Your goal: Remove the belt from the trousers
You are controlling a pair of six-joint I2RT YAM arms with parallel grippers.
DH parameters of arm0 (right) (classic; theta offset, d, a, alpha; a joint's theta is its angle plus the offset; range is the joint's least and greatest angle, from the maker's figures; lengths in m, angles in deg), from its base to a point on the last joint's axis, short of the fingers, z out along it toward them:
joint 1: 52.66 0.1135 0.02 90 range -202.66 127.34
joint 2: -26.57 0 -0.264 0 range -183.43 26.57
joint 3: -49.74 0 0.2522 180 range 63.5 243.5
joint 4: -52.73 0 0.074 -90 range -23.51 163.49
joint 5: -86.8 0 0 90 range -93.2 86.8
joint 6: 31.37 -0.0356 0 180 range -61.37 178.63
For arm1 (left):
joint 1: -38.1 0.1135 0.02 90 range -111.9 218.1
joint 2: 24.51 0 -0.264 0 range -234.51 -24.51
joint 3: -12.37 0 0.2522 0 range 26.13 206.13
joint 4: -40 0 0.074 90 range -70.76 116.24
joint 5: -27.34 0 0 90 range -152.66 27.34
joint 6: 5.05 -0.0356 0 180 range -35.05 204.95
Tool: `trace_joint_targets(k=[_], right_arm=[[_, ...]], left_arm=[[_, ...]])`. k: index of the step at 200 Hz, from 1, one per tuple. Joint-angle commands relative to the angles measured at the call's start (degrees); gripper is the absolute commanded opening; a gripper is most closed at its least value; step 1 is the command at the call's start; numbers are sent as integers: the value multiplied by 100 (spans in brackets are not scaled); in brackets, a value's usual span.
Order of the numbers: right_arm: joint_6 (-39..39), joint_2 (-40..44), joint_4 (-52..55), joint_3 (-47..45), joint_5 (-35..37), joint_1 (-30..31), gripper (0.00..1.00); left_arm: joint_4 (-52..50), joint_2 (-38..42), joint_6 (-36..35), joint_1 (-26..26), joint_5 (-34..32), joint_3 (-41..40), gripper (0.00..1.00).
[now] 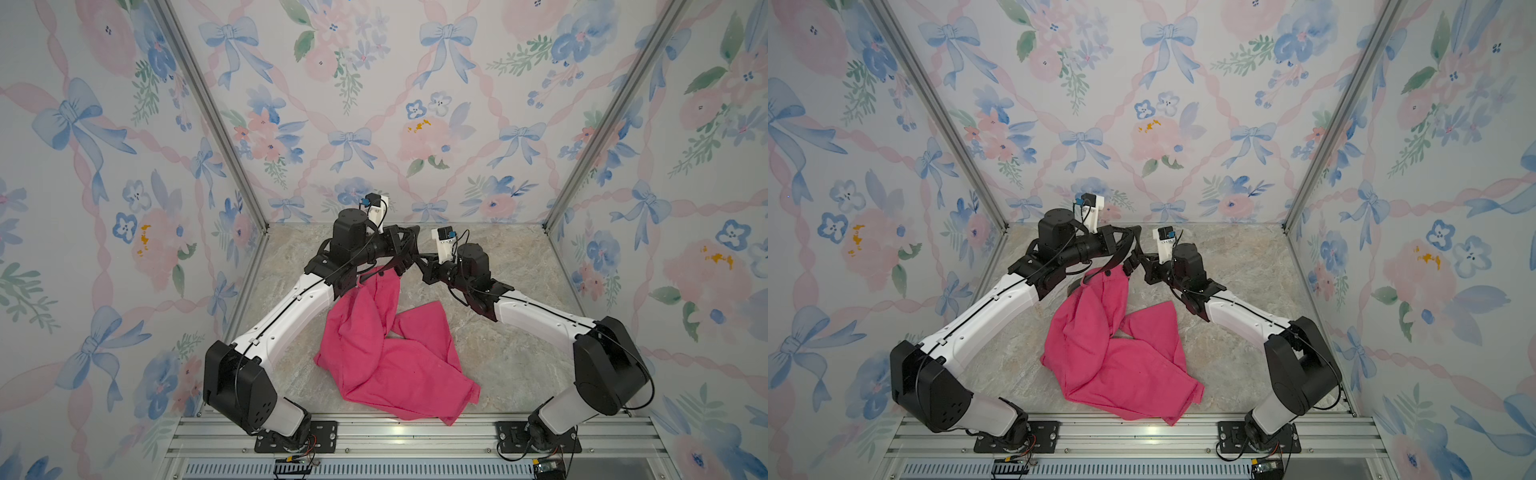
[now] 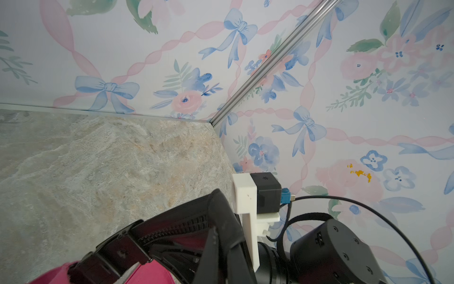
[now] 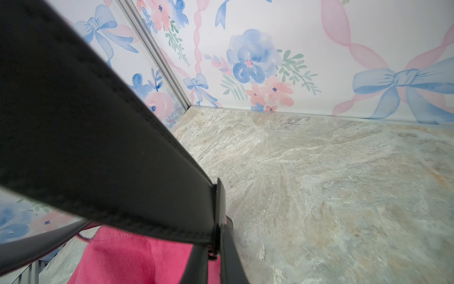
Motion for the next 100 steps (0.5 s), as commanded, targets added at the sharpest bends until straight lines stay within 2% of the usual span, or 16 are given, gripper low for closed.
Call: trace_joint_targets(k=[1,64,81,100], right_arm=[[-87,-946,3037,-763,529,-254,6],[-139,-1105,2927,-796,399,-253,19],[-140,-1114,2898,-795,389,-254,17],[-145,-1067,2852,-825,371,-245,4]], left_arm=[[4417,952,274,-26,651,1395,0],[4838,916,664,-23,731,1459,0],[4890,933,679,-21,731,1455,0],[4899,904,685,-23,740,1412,0]])
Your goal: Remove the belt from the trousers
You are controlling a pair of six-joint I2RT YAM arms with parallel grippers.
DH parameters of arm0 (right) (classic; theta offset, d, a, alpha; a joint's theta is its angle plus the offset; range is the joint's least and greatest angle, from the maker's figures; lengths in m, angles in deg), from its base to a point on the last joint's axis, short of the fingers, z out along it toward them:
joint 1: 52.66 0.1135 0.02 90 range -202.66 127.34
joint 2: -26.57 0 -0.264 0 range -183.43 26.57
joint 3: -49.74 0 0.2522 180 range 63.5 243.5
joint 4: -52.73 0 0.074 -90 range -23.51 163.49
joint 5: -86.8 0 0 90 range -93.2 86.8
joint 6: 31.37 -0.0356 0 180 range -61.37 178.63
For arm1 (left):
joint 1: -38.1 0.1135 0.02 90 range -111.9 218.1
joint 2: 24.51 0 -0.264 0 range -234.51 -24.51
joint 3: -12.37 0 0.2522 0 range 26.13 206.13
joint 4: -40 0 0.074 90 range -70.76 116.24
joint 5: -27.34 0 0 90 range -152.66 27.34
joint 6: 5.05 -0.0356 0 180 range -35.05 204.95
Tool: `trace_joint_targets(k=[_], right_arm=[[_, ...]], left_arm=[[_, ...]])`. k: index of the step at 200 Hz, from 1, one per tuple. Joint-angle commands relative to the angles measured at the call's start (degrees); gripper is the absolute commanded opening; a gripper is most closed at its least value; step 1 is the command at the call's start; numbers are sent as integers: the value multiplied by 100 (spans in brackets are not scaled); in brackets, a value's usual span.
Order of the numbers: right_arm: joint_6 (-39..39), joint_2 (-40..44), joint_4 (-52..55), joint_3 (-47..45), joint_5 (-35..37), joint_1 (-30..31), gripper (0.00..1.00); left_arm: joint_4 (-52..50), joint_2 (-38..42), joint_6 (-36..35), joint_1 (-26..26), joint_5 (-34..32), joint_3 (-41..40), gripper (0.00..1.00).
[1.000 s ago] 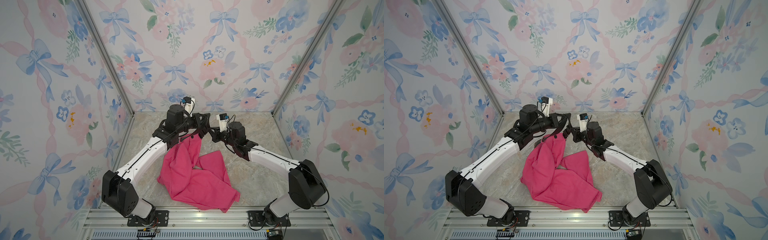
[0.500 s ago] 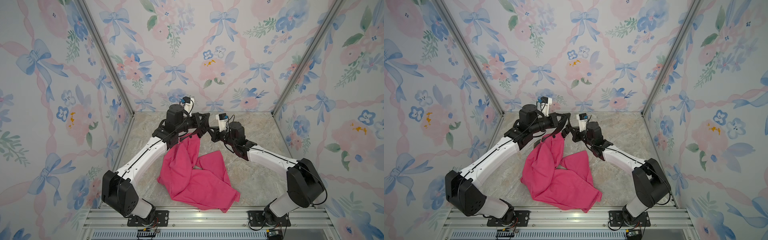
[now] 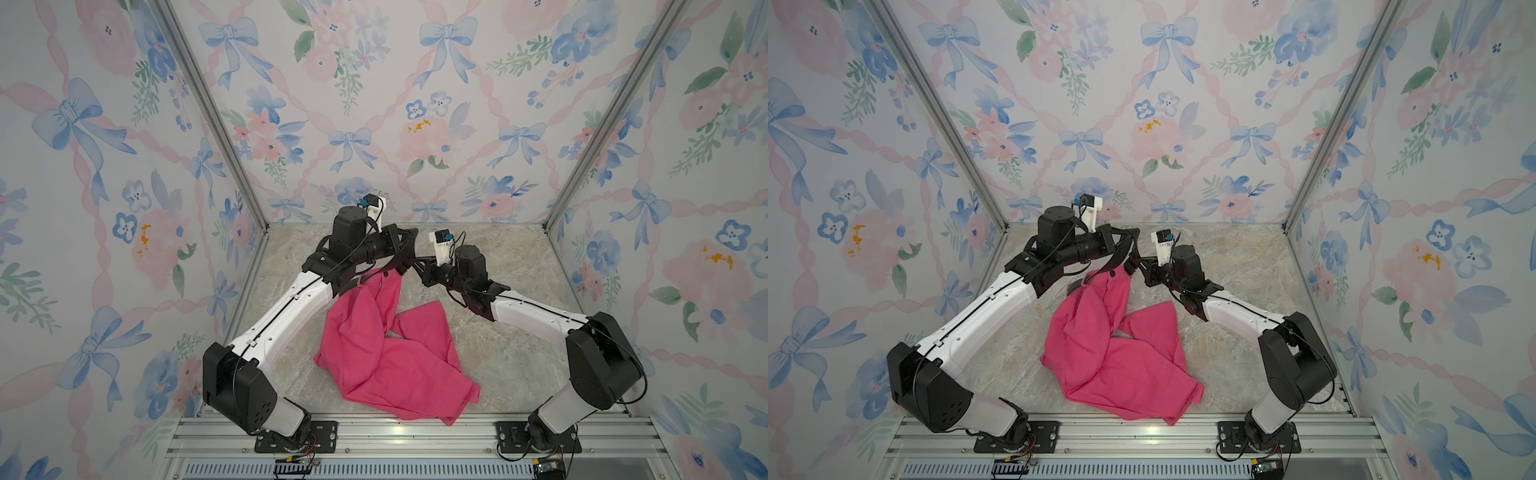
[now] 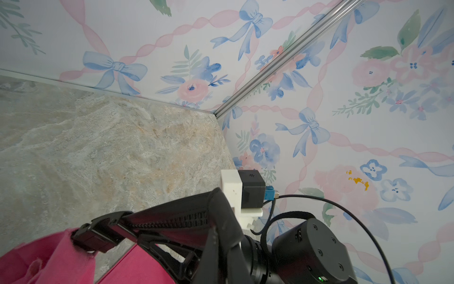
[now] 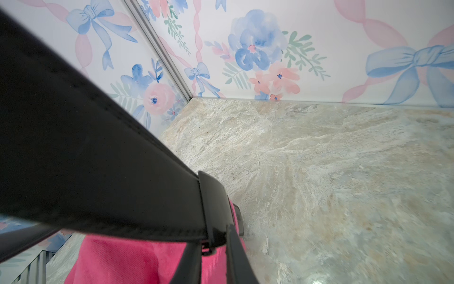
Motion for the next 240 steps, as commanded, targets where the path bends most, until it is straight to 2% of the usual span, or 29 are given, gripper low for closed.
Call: trace_joint_targets(k=[1,5,60,68,77,86,102,139,156,170,192,223,240], right_arm=[[-57,-852,2935,-782,580,-219,3],[-60,-836,2926,-780,581,-219,0],[43,-599,2884,-813,574,-206,0],[64,-519,2829,-865,556,-185,10],[95,-338,2741,-944,568,-114,29],[128,-54,2675,-1037,646,-26,37],[223,757,2548,-1289,964,158,47],[310,3144,2085,-1972,1875,260,58],[534,4011,1853,-2086,2163,343,69],[824,4407,1766,-1984,2336,441,76],[1206,4266,2063,-1433,2449,595,78],[1657,3378,2224,-653,2469,973,81],[1769,2777,2169,-257,2562,1088,82]], left_arm=[[5548,902,274,-33,784,1147,0],[5549,892,282,-30,788,1130,0],[5575,742,333,-28,819,1016,0],[5576,728,294,-10,826,984,0],[5552,669,274,56,881,942,0],[5520,568,311,156,986,913,0],[5505,314,395,328,1236,778,0],[5485,-278,329,566,1520,328,0],[5490,-480,274,605,1564,180,0],[5485,-591,261,619,1534,73,0],[5339,-510,189,638,1122,-236,0],[4182,-84,-510,628,117,-485,0],[3840,160,-752,630,-202,-632,0]])
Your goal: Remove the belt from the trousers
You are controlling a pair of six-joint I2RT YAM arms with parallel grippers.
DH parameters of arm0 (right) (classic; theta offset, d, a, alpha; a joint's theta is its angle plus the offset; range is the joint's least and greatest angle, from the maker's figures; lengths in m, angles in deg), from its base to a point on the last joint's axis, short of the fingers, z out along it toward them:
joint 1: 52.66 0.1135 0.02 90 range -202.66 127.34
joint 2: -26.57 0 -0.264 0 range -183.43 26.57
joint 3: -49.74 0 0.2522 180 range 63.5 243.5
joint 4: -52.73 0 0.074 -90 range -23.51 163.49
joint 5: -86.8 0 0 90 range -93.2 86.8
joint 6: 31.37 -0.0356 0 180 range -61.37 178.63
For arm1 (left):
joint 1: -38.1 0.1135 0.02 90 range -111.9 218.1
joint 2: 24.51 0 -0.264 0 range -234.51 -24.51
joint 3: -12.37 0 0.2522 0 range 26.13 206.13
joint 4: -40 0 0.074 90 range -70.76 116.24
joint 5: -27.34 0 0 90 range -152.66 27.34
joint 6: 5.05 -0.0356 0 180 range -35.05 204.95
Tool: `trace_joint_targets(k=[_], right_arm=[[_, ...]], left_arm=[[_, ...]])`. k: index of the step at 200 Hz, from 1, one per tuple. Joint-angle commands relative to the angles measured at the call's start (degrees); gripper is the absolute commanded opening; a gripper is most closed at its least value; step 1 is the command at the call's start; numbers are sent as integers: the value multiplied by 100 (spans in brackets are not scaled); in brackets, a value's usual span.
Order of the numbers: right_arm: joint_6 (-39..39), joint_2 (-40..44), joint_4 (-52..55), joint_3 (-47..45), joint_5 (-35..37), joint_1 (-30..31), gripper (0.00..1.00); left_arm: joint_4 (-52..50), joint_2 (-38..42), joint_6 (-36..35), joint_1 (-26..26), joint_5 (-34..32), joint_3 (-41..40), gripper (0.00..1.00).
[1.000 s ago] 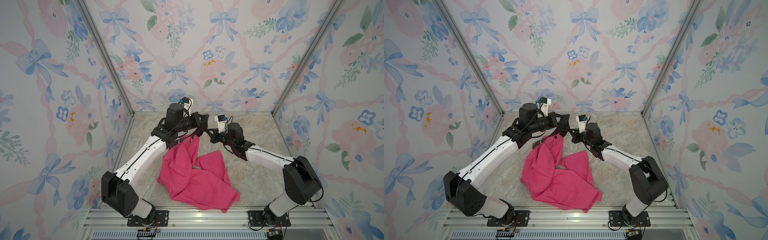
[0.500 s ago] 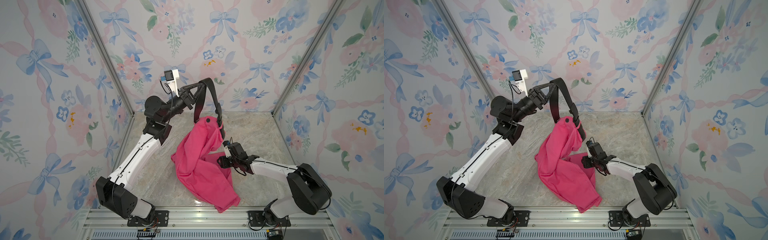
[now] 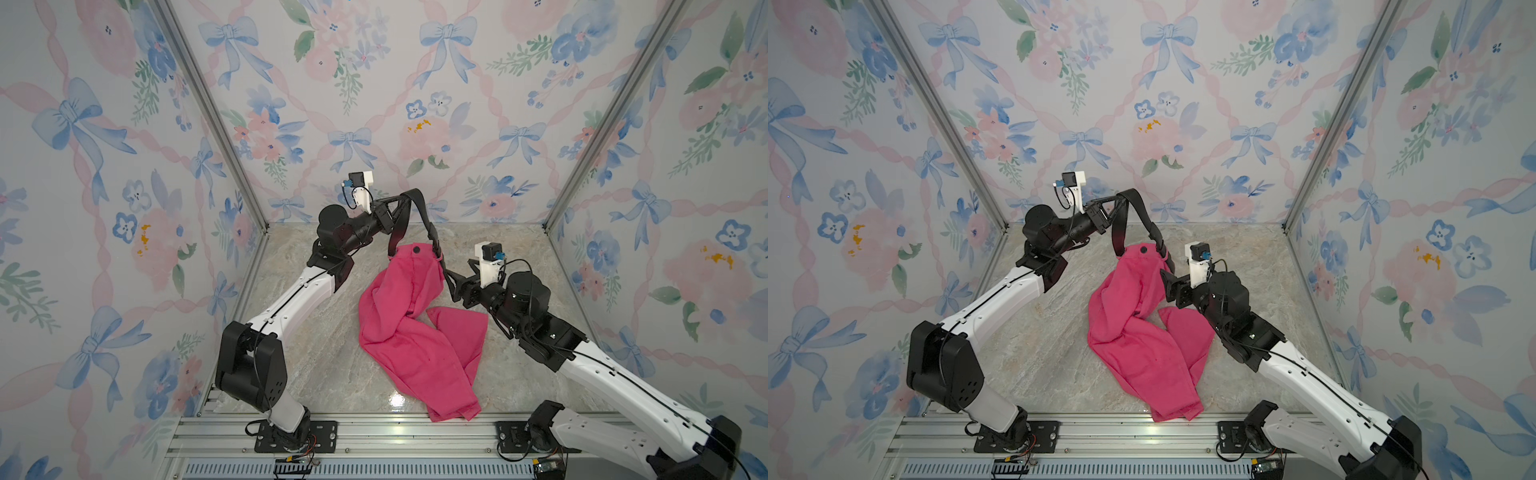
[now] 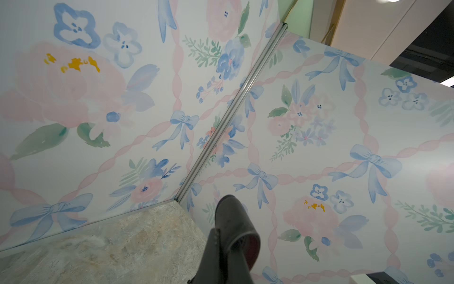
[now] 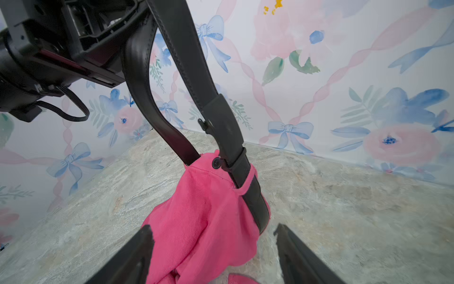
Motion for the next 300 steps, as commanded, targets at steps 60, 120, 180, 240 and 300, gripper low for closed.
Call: trace_joint_targets(k=[60,120,180,240,300], right_arm=[[862,-2555,14,2006,742,155,82],[736,-3271,-504,2736,643,160,28],[77,-2653,-1410,1925,1193,-64,0],[-153,-2280,-1221,1043,642,-49,0],[244,-2102,-514,1045,390,135,0]], left_arm=[[-1257,1334,-1016,38,-892,-168,0],[-2055,2074,-1702,237,-940,-586,0],[-1972,3028,-3257,381,-1340,-2269,0],[-1889,4411,-4440,383,-884,-3560,55],[-2765,3851,-4931,157,-93,-1960,77]])
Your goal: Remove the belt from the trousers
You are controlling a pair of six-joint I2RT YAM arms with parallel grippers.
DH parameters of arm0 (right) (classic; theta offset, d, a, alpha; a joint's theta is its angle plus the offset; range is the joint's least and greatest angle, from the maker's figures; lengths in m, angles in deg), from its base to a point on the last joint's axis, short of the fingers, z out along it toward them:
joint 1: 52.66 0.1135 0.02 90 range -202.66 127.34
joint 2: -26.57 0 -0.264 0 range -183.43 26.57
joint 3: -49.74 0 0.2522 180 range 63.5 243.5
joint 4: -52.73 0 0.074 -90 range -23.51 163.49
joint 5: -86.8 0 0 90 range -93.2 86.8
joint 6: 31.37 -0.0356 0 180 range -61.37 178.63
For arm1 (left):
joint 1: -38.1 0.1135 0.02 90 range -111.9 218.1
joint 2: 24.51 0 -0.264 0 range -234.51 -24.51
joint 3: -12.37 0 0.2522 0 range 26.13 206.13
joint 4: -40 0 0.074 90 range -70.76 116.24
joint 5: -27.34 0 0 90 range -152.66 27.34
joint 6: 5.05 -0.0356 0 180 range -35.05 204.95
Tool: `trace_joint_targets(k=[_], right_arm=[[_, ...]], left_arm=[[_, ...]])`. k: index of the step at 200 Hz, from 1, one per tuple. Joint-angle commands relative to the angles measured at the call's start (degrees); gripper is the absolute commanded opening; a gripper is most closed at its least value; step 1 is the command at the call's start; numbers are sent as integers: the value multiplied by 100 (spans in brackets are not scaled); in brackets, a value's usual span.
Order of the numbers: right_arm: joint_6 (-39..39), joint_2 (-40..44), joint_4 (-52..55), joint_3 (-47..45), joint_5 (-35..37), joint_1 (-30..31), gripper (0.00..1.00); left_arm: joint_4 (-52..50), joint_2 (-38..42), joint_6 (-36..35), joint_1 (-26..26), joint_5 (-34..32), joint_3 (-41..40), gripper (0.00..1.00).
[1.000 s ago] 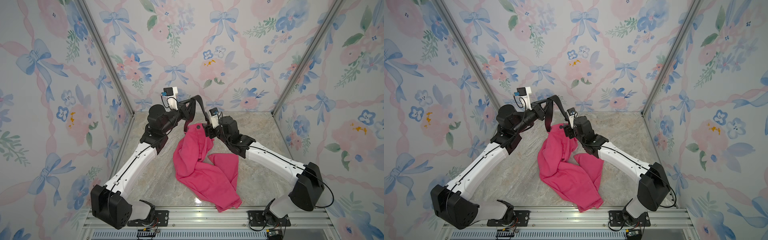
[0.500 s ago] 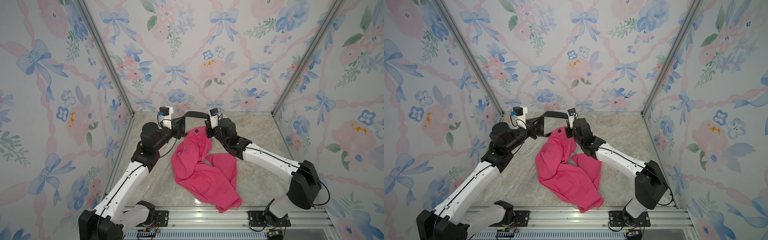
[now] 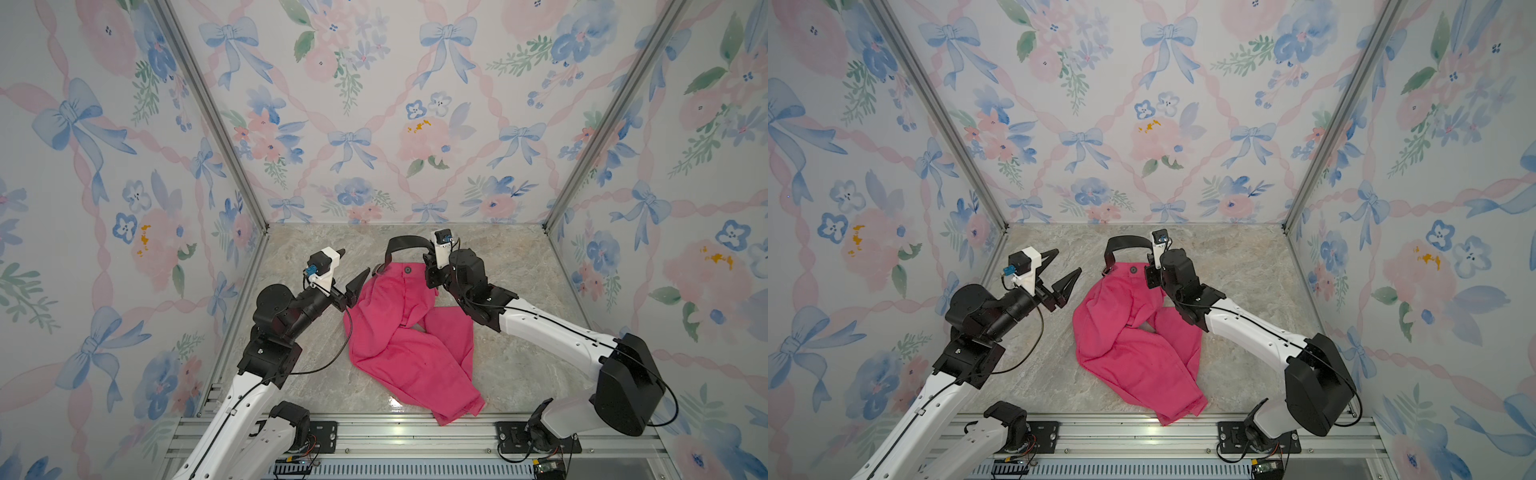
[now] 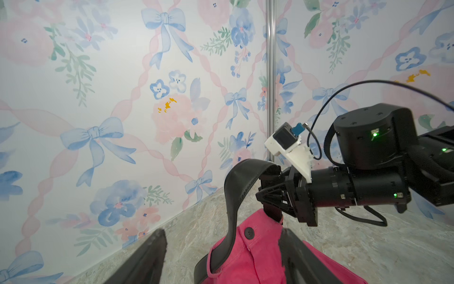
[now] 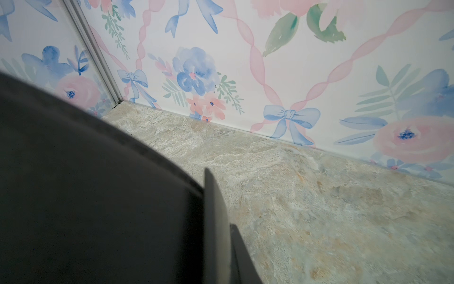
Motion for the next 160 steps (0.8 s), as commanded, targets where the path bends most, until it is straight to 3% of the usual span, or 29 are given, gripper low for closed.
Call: trace_joint_targets(k=[1,36,56,108,146,160], right_arm=[[154,231,258,88,-225,125,0],[270,175,954,486,-445,179,0],[272,128,1286,676,-513,177,0],[189,176,1552,795,-676,184,0],[87,19,1732,1031,-845,192,0],[46,-21,1836,1139,-886,198,0]], left_arm=[[-339,-542,-427,-200,498,658,77],[-587,-1335,-1692,-1450,-712,1300,79],[-749,-1808,-2090,-1821,-1121,1588,79],[-772,-2584,-2538,-1889,-2672,1769,79],[-763,-3029,-2417,-1888,-2578,2138,76],[-763,-3179,-2404,-1889,-2595,2253,69]])
